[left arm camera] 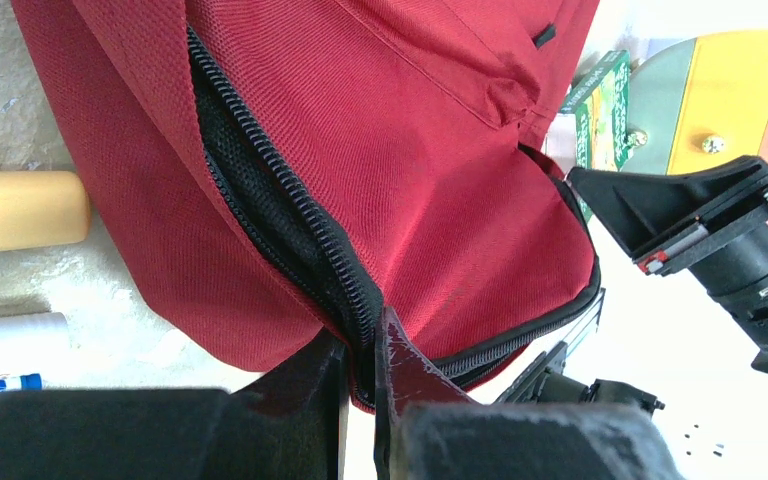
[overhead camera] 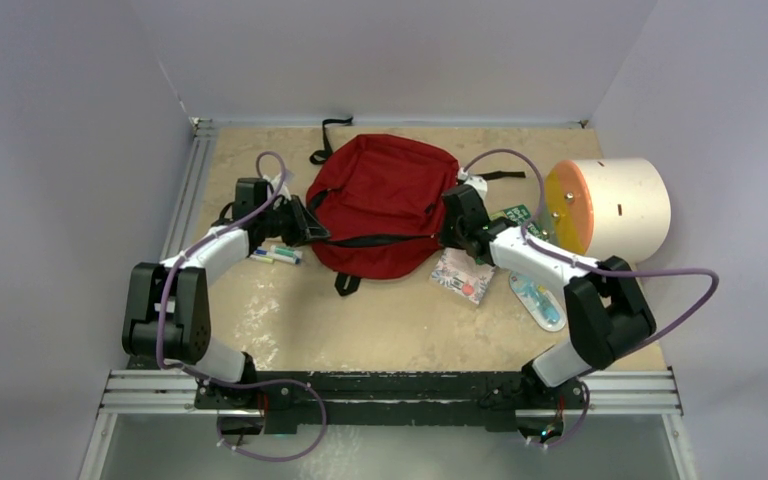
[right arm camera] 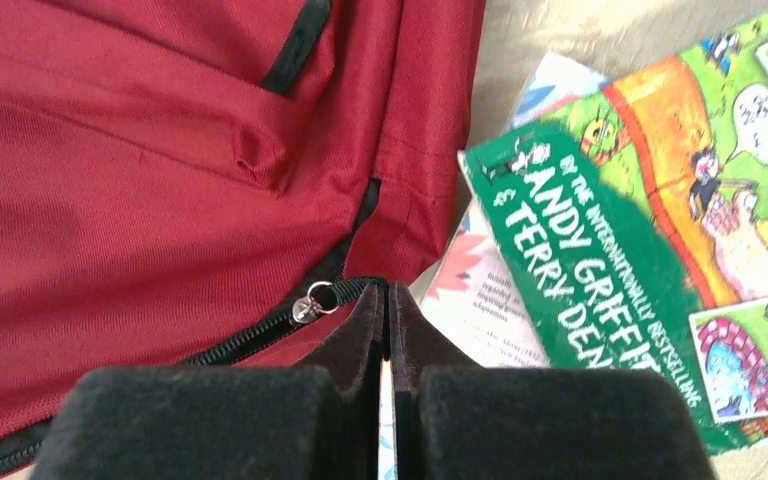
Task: Pack the student bag
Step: Unzip the student bag at the center of the board.
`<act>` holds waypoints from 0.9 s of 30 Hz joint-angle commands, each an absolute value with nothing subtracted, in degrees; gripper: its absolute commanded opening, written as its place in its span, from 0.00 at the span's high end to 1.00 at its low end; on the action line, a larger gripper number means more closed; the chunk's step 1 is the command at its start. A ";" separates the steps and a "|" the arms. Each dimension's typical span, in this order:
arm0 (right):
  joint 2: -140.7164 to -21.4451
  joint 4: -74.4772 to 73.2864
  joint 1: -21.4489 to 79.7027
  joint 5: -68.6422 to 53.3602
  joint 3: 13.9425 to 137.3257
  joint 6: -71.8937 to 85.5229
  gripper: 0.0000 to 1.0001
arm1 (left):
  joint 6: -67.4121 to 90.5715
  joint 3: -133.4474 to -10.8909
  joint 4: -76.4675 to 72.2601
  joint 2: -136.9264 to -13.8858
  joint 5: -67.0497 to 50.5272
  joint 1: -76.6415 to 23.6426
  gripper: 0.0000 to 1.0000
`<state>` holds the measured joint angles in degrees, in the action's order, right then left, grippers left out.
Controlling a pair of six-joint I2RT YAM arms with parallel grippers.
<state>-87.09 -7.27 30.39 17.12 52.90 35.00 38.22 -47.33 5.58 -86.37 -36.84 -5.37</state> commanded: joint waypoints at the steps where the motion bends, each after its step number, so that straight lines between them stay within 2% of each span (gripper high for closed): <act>1: -89.03 -8.15 27.86 26.40 57.41 31.04 1.00 | 34.91 -49.81 5.20 -86.70 -35.73 -3.63 1.00; 5: -91.21 -7.90 27.47 24.25 60.82 28.69 1.00 | 33.98 -50.67 6.00 -87.58 -36.86 -3.19 1.00; 9: -88.41 -3.36 27.44 10.84 60.24 25.16 1.00 | 31.93 -53.20 8.79 -86.19 -39.69 -3.25 0.67; 11: -87.19 -1.42 27.50 4.41 59.35 23.81 1.00 | 30.27 -54.85 10.60 -83.94 -40.69 -3.25 0.56; 12: -86.70 -0.62 27.44 3.23 59.11 23.30 1.00 | 28.81 -56.03 12.32 -82.72 -40.85 -3.36 0.53; 17: -85.34 -1.12 27.43 -4.18 58.19 23.09 1.00 | 20.14 -60.95 20.42 -75.60 -36.53 -7.86 0.46; 24: -85.66 -1.60 27.47 -10.72 59.13 24.23 1.00 | 12.14 -62.71 21.04 -74.85 -25.05 -31.14 0.44; 27: -85.04 -1.76 27.42 -12.95 59.75 25.81 1.00 | 10.03 -63.91 20.94 -77.28 -18.25 -36.88 0.44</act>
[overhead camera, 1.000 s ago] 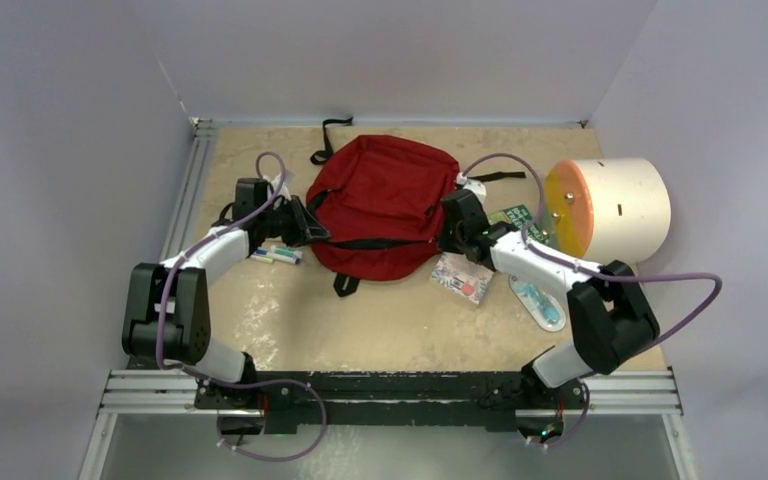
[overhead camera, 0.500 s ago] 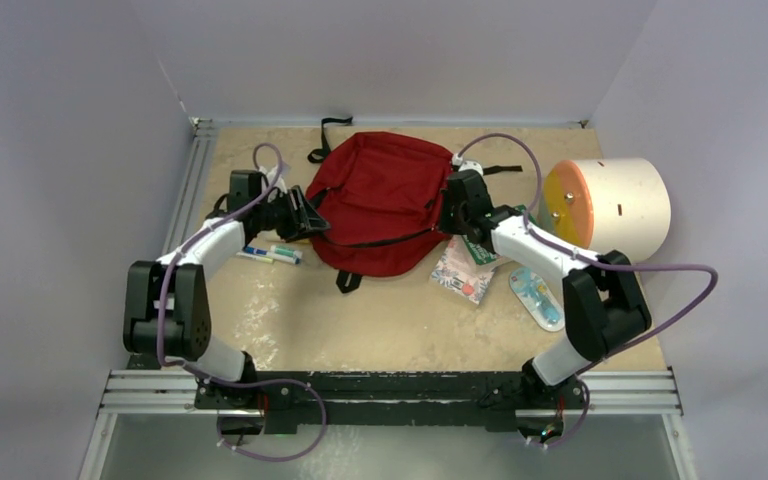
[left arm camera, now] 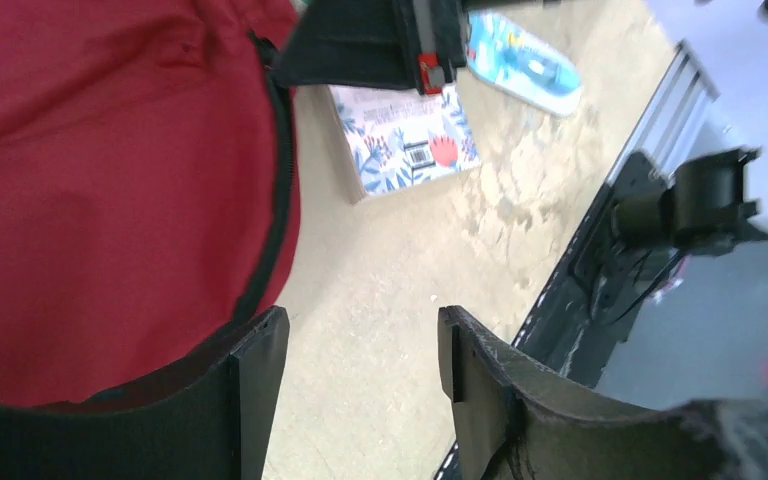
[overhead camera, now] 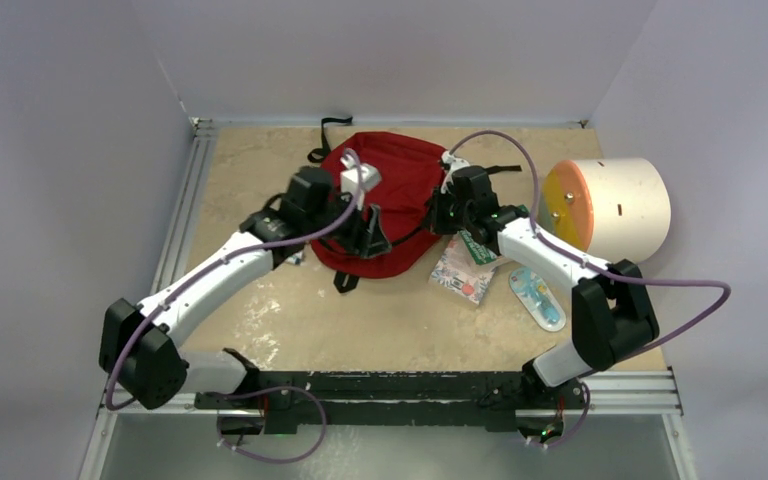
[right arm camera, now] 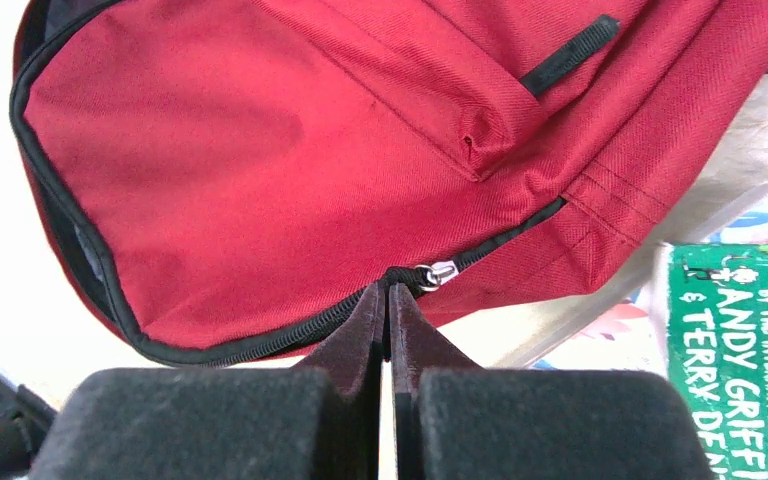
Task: Pack the student bag
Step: Unzip the student bag at the center of the board.
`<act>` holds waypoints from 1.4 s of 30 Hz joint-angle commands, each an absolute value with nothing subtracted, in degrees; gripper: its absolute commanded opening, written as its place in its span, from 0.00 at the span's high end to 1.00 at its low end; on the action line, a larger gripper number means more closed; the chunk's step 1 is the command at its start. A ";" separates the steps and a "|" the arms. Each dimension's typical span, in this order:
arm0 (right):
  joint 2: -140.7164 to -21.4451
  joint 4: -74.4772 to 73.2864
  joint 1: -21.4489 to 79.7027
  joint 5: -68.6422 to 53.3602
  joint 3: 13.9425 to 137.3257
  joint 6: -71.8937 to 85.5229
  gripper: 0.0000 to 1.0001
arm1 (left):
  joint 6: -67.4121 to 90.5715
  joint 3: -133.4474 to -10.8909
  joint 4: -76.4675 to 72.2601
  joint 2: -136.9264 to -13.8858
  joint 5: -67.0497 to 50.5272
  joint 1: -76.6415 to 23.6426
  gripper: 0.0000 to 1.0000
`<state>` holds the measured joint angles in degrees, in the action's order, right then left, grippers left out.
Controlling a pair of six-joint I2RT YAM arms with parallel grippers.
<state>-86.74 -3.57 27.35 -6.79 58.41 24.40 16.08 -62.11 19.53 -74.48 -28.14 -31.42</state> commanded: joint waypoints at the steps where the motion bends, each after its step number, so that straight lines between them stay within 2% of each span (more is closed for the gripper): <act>1: -84.56 -1.45 27.40 -13.98 59.76 26.22 1.00 | 9.42 -64.16 20.68 -77.90 -17.15 -37.82 0.44; 11: -80.44 -0.26 27.07 -22.80 59.36 29.32 1.00 | 2.89 -66.61 19.07 -82.41 -10.12 -40.14 0.42; 21: -78.98 1.37 26.85 -24.71 57.82 29.96 1.00 | -2.02 -68.23 19.10 -87.47 -6.44 -40.89 0.43; 26: -78.73 1.86 26.57 -25.09 57.24 30.45 1.00 | -1.34 -67.24 18.20 -89.34 -6.69 -41.13 0.59; 33: -79.26 1.52 26.00 -19.39 57.39 31.17 1.00 | -0.88 -65.68 17.96 -89.73 -6.76 -41.22 1.00; 38: -84.13 -3.39 25.56 -4.33 61.71 29.90 1.00 | -0.44 -63.68 17.43 -87.70 -6.58 -41.29 1.00; 42: -89.42 -5.44 25.14 2.27 65.49 28.81 1.00 | -0.44 -62.61 17.31 -86.81 -7.05 -41.22 1.00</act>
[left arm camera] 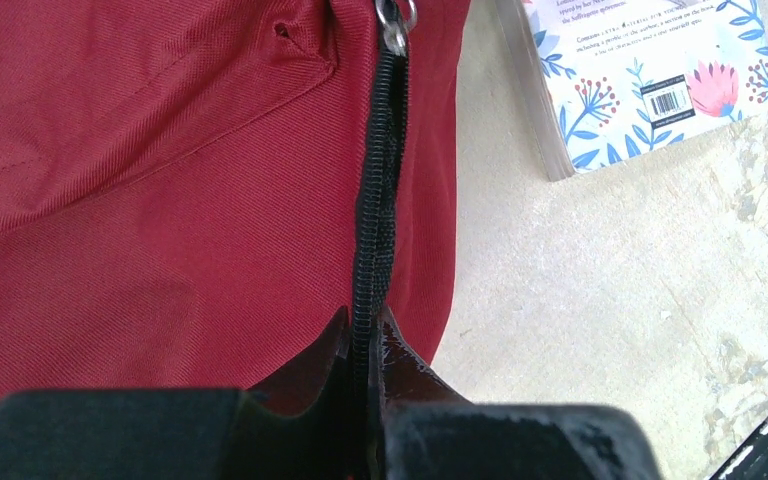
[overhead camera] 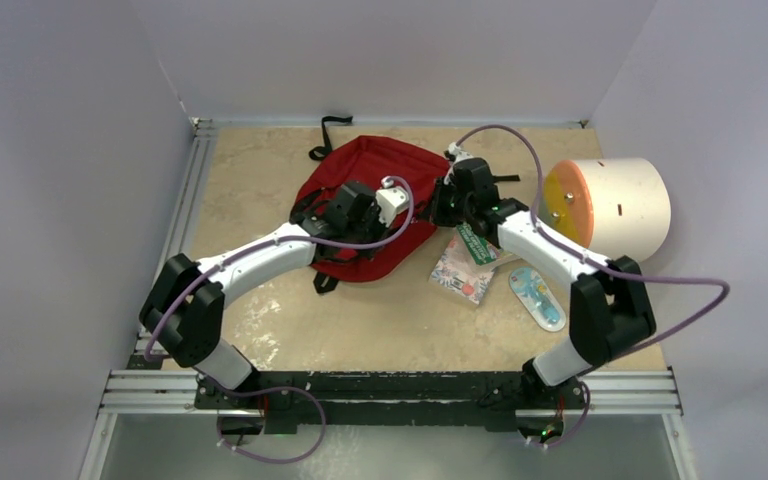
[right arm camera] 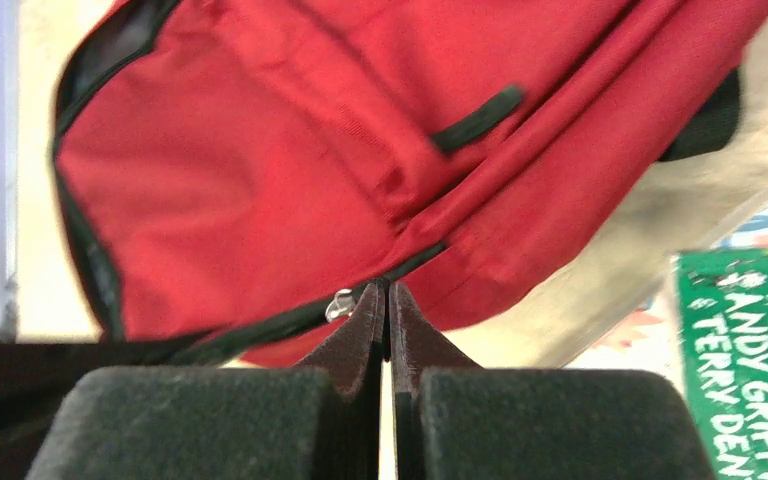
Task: Pack the student bag
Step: Unzip the student bag at the center of the board.
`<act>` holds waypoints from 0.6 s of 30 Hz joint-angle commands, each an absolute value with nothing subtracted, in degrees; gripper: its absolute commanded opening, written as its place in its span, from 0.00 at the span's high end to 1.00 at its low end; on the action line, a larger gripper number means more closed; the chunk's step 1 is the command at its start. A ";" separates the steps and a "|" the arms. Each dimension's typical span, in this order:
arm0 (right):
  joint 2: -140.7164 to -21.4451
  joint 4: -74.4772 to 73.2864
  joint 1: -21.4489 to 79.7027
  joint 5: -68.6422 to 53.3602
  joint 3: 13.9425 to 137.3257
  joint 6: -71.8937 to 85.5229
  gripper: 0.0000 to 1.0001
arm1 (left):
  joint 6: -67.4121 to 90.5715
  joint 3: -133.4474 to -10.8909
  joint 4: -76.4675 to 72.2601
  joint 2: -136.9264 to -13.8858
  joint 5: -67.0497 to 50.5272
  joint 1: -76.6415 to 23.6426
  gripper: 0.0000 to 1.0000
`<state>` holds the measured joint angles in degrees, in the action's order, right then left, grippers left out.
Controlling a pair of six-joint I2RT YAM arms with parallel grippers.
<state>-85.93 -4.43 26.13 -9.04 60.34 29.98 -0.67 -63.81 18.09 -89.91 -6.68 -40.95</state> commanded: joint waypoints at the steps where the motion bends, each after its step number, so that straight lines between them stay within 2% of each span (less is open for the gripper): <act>1: -90.40 -5.79 25.06 3.79 66.23 28.58 1.00 | 0.40 -62.51 17.38 -86.71 -7.14 -41.22 1.00; 9: -95.14 -7.92 25.02 11.56 70.12 27.18 1.00 | 1.88 -62.05 17.49 -86.48 -8.55 -41.22 1.00; 18: -93.63 -7.68 24.96 15.72 68.85 25.96 1.00 | 2.63 -61.39 17.32 -85.94 -8.83 -41.25 1.00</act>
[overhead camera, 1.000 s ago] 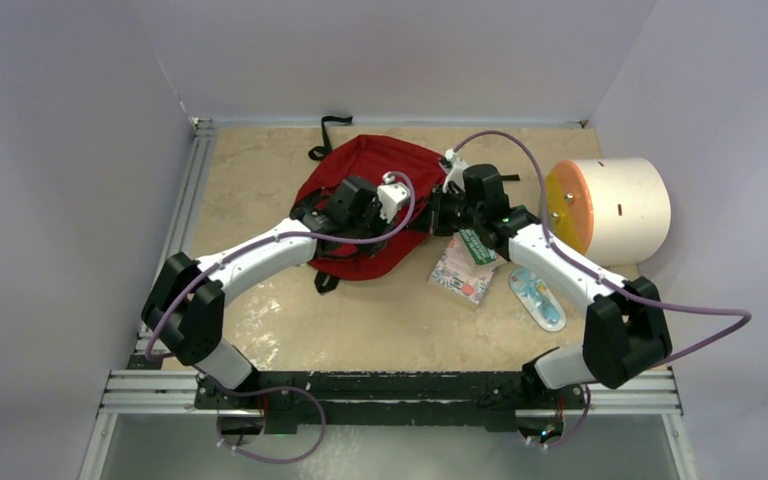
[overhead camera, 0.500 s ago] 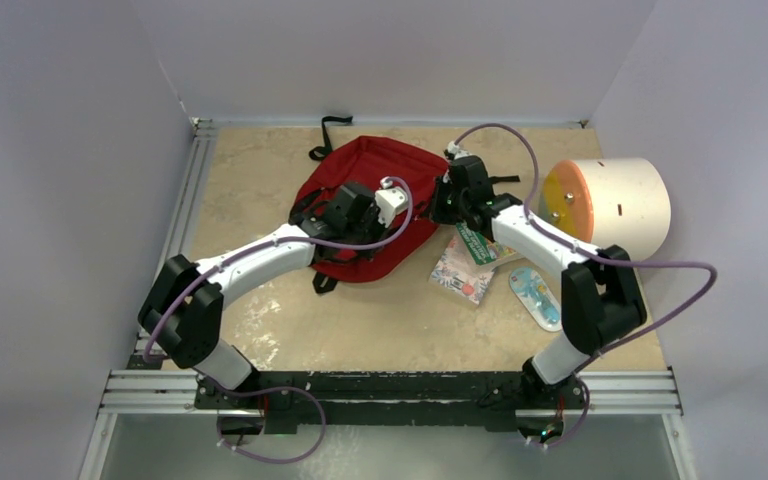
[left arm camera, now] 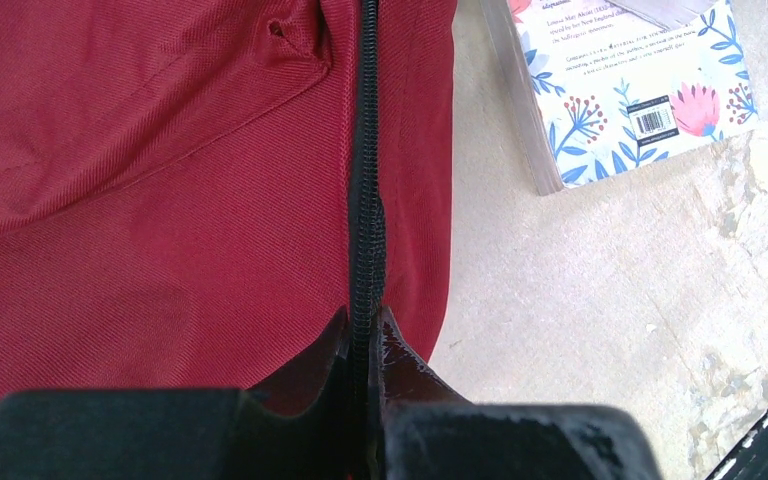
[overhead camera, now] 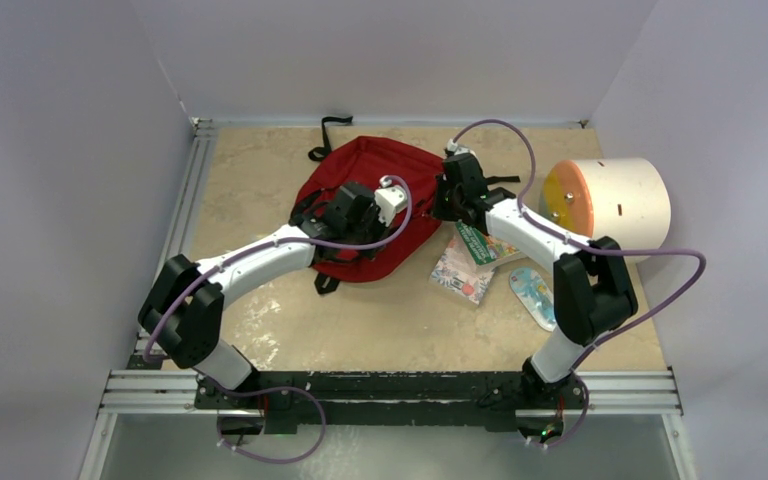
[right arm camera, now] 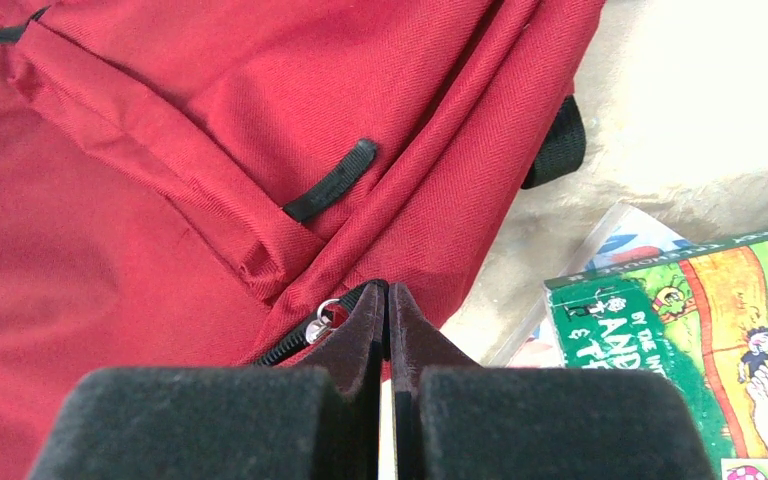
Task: Pack the student bag
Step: Unzip the student bag at the center of the board.
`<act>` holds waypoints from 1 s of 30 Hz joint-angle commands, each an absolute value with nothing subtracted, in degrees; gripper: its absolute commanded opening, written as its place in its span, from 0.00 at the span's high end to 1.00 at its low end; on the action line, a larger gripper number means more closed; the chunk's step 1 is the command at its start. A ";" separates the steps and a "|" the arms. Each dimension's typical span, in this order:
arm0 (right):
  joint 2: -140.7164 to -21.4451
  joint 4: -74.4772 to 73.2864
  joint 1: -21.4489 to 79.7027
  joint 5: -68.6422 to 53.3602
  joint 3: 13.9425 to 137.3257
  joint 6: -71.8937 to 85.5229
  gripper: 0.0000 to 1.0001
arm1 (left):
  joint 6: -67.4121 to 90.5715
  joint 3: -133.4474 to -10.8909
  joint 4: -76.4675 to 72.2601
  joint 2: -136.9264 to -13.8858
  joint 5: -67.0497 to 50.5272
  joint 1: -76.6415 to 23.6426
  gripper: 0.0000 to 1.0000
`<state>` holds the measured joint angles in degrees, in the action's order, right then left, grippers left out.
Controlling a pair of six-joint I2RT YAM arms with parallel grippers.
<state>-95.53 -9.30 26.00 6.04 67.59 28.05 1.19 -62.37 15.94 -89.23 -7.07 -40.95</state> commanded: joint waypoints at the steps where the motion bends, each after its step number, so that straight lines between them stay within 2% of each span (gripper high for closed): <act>1: -93.61 -7.77 24.98 16.26 68.76 25.70 1.00 | 2.64 -61.21 17.31 -85.88 -8.71 -41.22 1.00; 9: -95.20 -8.36 24.32 20.57 69.83 24.87 1.00 | 3.11 -59.71 17.67 -84.45 -8.07 -41.26 1.00; 15: -93.87 -6.35 23.93 11.75 69.85 23.18 0.99 | 5.12 -59.28 17.93 -83.27 -8.17 -41.22 1.00; 18: -90.75 -4.44 23.93 6.85 68.40 22.31 0.84 | 8.33 -59.86 17.64 -81.87 -8.45 -41.18 0.79; 20: -87.93 -3.27 23.96 6.06 66.92 22.85 0.67 | 11.05 -60.31 17.52 -80.25 -8.19 -41.14 0.64; 23: -83.34 -1.35 23.93 4.86 64.07 23.09 0.49 | 16.08 -60.43 17.52 -76.85 -6.42 -41.00 0.51; 27: -76.94 3.84 23.97 -0.43 59.88 21.64 0.36 | 25.44 -58.43 18.74 -71.32 -2.00 -38.52 0.43; 30: -73.86 9.92 23.97 -6.89 57.90 18.61 0.34 | 36.85 -54.85 21.91 -66.97 -2.28 -31.81 0.43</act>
<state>-77.56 -0.08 23.68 1.28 59.81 22.76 21.02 -58.43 18.87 -72.51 -4.99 -38.79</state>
